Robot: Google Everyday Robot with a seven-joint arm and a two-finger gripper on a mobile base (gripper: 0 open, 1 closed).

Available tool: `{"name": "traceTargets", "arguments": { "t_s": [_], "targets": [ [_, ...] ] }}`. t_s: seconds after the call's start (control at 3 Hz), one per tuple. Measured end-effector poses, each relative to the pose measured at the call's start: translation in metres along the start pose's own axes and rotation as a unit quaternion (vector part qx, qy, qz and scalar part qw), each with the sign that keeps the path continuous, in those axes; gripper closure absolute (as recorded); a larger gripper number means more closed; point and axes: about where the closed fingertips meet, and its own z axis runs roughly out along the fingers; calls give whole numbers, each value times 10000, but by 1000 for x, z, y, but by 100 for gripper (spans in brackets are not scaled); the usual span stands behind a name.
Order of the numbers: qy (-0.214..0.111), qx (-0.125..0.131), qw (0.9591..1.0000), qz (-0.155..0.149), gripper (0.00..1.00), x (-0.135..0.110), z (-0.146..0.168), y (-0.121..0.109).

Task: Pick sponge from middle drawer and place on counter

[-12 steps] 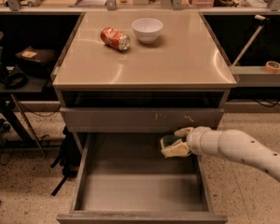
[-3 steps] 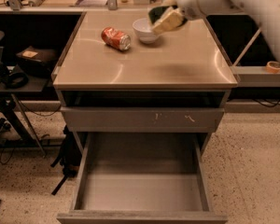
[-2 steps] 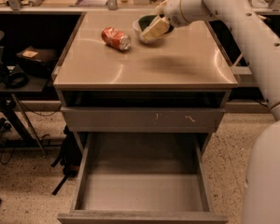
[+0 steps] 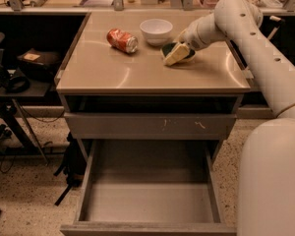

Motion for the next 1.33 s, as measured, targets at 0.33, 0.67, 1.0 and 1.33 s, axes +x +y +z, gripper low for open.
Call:
{"name": "traceTargets", "arguments": {
  "t_s": [0.33, 0.67, 1.0, 1.33],
  "targets": [
    [222, -21, 9997, -35, 100, 13, -5, -2],
    [222, -21, 9997, -35, 81, 13, -5, -2],
    [222, -22, 9997, -35, 58, 13, -5, -2],
    [222, -22, 9997, -35, 35, 13, -5, -2]
  ]
}}
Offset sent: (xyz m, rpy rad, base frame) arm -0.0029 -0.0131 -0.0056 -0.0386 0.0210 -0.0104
